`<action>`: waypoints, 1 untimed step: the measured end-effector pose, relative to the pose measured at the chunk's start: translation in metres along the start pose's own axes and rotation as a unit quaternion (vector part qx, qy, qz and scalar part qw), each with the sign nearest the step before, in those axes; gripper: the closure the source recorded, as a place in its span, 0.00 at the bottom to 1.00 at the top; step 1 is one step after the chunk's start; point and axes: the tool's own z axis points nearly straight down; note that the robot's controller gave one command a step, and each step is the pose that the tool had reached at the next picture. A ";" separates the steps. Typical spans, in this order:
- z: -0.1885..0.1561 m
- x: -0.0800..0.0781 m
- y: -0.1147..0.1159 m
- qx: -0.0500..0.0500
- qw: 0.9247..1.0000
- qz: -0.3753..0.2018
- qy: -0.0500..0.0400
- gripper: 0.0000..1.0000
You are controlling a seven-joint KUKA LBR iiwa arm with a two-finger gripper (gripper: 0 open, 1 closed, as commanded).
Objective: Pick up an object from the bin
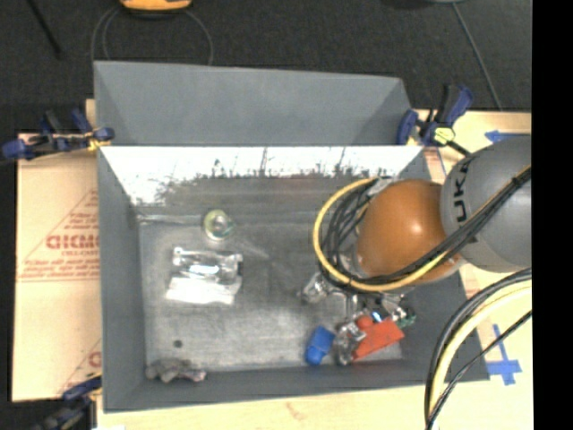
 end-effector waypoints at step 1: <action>-0.009 0.003 0.047 0.007 0.994 -0.108 -0.010 0.00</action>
Offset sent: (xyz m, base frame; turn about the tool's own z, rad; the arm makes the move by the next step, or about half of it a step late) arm -0.0322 0.0413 0.0041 -0.2137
